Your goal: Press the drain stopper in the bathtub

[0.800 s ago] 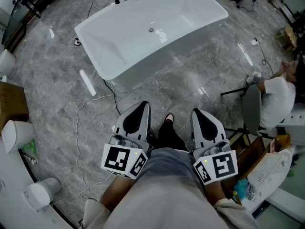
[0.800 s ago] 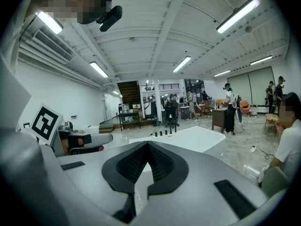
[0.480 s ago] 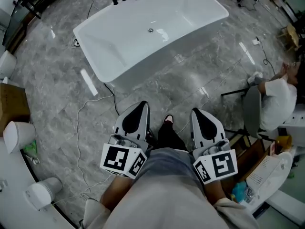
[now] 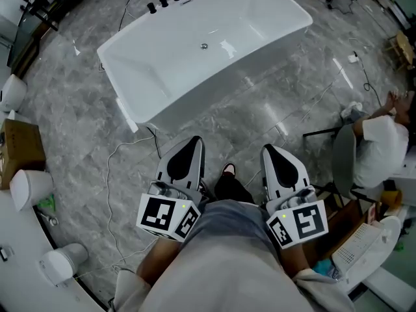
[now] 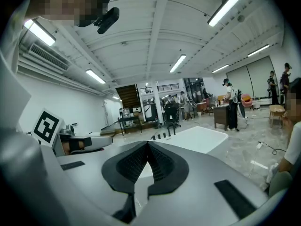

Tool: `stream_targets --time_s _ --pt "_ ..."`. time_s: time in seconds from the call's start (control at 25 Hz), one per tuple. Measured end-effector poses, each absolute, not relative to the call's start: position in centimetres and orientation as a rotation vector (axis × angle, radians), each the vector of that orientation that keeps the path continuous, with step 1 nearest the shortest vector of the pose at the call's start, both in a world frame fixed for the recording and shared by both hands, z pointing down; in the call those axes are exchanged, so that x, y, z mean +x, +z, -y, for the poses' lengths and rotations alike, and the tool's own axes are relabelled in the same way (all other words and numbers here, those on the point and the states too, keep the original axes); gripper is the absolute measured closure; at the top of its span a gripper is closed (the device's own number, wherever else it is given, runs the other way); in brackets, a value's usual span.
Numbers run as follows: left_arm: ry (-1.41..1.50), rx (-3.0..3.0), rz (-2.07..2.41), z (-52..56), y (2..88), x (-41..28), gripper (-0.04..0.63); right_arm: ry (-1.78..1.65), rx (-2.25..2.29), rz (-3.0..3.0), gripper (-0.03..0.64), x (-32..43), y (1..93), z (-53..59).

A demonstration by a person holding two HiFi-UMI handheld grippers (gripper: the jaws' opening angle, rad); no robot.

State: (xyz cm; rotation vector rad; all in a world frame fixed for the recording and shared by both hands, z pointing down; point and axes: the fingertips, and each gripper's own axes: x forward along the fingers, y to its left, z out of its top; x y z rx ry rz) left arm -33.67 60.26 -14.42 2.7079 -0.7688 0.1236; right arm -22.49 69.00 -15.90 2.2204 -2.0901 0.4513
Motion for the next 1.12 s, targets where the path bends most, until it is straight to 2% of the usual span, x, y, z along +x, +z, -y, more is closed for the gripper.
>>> stream_targets --time_s 0.36,1.12 --pt "0.098 2.742 0.785 -59.0 -15.6 -27.6 0.598 0.416 2.222 2.155 0.600 -16.5 -16.7 -67.9" --pt "0.144 2.742 0.730 -55.0 -14.1 -21.5 0.598 0.481 2.201 2.147 0.600 -11.4 -14.9 -63.8"
